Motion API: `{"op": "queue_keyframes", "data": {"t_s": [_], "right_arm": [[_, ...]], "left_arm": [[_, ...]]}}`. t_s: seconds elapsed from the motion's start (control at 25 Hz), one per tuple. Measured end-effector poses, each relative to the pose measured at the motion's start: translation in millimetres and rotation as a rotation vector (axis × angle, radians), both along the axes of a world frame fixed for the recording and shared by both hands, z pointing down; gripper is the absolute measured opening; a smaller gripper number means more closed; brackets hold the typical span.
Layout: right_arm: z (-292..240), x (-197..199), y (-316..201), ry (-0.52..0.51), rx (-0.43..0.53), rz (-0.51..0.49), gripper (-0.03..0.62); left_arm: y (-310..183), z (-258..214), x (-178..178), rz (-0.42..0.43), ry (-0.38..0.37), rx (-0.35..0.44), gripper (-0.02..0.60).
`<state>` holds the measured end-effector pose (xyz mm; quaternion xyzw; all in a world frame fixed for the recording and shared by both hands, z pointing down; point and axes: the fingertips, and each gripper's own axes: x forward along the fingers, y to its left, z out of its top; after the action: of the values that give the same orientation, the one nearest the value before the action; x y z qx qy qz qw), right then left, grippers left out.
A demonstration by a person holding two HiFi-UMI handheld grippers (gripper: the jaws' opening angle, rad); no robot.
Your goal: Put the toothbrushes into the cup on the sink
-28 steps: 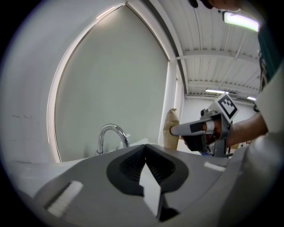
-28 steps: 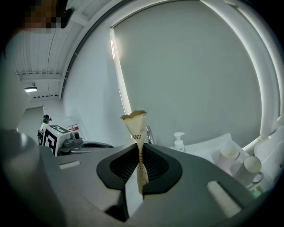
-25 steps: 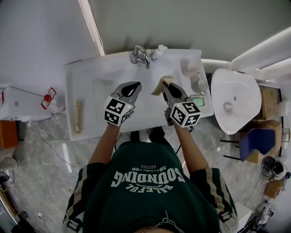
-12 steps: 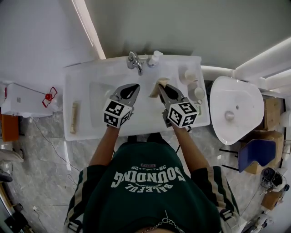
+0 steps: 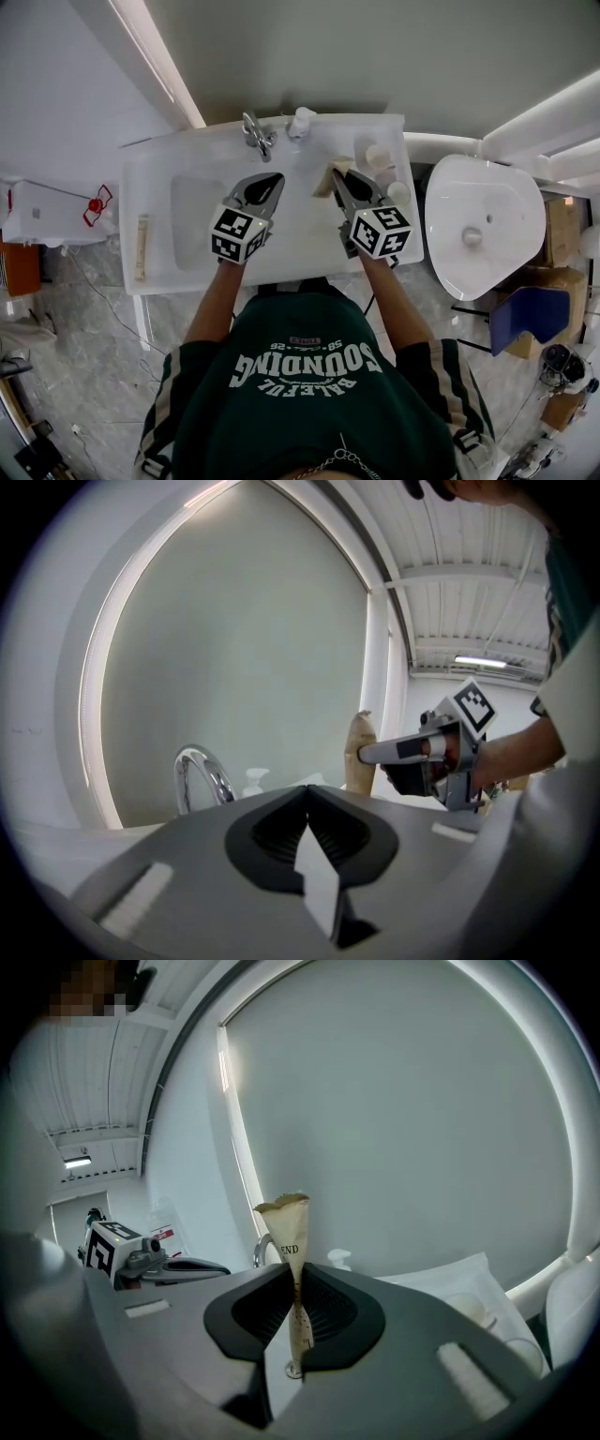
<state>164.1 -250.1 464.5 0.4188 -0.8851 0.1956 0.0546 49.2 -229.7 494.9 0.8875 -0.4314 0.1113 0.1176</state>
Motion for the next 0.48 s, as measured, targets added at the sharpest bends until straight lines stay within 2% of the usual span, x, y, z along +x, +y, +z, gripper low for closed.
{"op": "queue_keyframes", "data": {"t_s": [0.28,0.48], "right_arm": [[-10.4,59.4,-38.8,0.013,0.029,0.067,0.031],[-16.5,100.3,-77.9,0.033,0.053,0.118,0.031]], "left_arm": [[-13.1,5.6,25.2,0.002,-0.005,-0.012,0.051],[-23.2,11.0,29.3,-0.02,-0.013,-0.026,0.051]]}}
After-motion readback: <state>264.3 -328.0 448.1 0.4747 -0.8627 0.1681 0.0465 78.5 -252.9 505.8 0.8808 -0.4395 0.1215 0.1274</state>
